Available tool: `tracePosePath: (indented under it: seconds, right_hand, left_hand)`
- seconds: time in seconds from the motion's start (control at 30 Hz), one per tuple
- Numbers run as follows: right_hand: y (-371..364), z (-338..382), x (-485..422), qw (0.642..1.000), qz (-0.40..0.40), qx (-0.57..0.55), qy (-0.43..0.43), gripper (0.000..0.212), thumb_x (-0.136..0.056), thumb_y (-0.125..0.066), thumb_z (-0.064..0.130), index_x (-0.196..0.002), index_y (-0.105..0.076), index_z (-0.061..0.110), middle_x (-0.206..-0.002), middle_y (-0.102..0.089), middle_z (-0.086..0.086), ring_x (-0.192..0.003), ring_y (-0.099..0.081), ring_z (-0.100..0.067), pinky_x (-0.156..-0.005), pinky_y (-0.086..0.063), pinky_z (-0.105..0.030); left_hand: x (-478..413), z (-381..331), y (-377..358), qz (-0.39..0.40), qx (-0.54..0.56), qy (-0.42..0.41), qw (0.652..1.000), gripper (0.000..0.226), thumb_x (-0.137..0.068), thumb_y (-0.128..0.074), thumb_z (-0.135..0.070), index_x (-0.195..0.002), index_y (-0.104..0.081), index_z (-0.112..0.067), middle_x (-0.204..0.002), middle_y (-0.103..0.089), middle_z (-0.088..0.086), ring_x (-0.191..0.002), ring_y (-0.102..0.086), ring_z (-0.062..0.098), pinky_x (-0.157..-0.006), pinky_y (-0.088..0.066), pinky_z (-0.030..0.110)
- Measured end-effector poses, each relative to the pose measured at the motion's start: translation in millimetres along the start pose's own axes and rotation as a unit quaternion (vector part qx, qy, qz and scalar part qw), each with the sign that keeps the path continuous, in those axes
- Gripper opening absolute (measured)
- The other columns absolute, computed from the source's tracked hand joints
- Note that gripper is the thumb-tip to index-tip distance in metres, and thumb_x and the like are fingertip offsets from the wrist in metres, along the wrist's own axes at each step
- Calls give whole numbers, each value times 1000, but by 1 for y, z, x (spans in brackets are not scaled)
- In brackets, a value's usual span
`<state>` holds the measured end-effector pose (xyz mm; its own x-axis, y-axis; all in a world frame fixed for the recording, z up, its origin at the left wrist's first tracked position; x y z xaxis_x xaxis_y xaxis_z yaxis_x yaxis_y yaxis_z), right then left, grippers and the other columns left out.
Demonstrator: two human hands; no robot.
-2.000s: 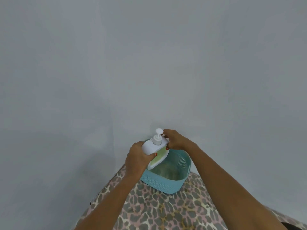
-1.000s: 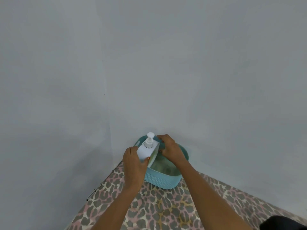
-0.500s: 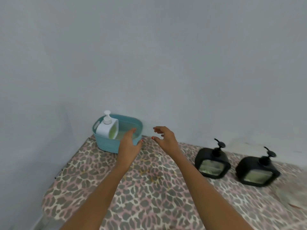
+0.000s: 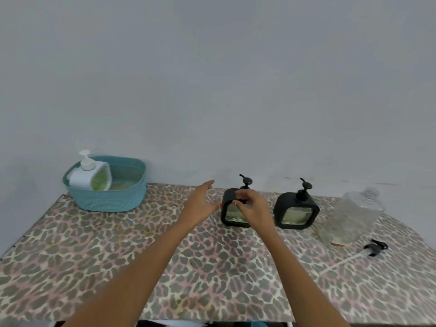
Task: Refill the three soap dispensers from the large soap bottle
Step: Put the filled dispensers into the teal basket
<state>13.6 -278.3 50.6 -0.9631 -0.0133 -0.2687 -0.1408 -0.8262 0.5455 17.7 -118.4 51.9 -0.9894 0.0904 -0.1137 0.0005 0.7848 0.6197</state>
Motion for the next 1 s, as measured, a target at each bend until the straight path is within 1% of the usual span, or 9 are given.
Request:
tracePosePath:
  seconds: [0.13,0.17,0.3,0.33,0.43,0.57,0.7,0.83,1.0]
  right_hand:
    - [26,-20,2,1000,-25,-5,-11,29,-83,-67,10,-110,-61,5,-107,-63,-6,-92,-54,-7,-77,-40,-1]
    - [29,-26,0,1000,-30,-1,-10,29,-82,-67,11,-110,-61,5,-108,-61,-6,-93,-53,-6,-75,-38,1]
    - [37,-45,-8,999,-31,5,-13,37,-78,-72,16,-112,-59,9,-111,-56,-4,-101,-49,-12,-89,-41,-22]
    - [37,-49,-10,1000,-25,4,-14,40,-77,-73,16,-113,-58,10,-110,-54,-1,-102,-48,-13,-89,-40,-24]
    - [33,-59,-15,1000,13,0,-13,51,-74,-76,18,-120,-54,12,-111,-46,6,-108,-44,-12,-93,-37,-24]
    - [26,-68,-19,996,65,-42,-52,61,-75,-74,11,-129,-46,10,-117,-47,4,-110,-43,-8,-97,-35,-23]
    - [23,-73,-22,990,74,-93,-77,57,-76,-71,3,-128,-47,7,-112,-52,2,-108,-47,-12,-98,-41,-26]
    - [25,-74,-25,990,75,-93,-74,55,-74,-73,1,-124,-51,6,-111,-57,-3,-106,-52,-17,-97,-46,-33]
    - [27,-57,-29,989,86,-99,-65,57,-74,-74,6,-126,-51,7,-114,-59,-5,-109,-52,-17,-96,-47,-32]
  left_hand:
    - [-11,-17,-26,48,-4,-6,999,74,-81,-67,-24,-142,-24,-19,-148,-31,5,-136,-30,21,-109,-28,35]
    - [-15,-19,-30,55,-9,-8,998,76,-81,-68,-23,-142,-23,-18,-148,-31,5,-136,-30,21,-110,-27,35]
    - [-28,-26,-44,84,-23,-13,996,76,-81,-68,-19,-142,-23,-15,-147,-30,8,-135,-31,23,-109,-27,33]
    - [-31,-26,-47,91,-26,-11,995,76,-81,-68,-19,-142,-23,-14,-147,-30,8,-134,-32,24,-108,-28,34]
    - [-39,-20,-54,111,-35,-5,993,75,-80,-69,-18,-141,-26,-11,-143,-35,10,-131,-35,23,-106,-29,31]
    - [-47,-10,-57,117,-35,3,993,71,-78,-70,-15,-137,-32,-9,-138,-41,11,-127,-39,24,-104,-32,32]
    - [-53,-5,-56,112,-25,-6,993,56,-73,-74,-13,-124,-48,-9,-122,-54,10,-114,-51,25,-94,-40,31]
    - [-55,-4,-53,115,-24,-17,993,51,-72,-75,-12,-118,-53,-8,-115,-59,9,-107,-55,23,-89,-43,30]
    - [-50,-10,-34,108,-13,-31,994,47,-71,-74,-10,-114,-55,-9,-111,-61,9,-104,-57,23,-88,-46,31]
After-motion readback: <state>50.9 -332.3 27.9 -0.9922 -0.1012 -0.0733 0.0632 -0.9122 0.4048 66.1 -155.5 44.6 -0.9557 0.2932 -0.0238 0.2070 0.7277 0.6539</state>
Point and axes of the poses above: each hand's wrist, its own x-axis away from the middle knuckle, its own y-axis out of the back of the hand, z = x × y, the point moved 4 cm from there along -x, towards the middle knuckle
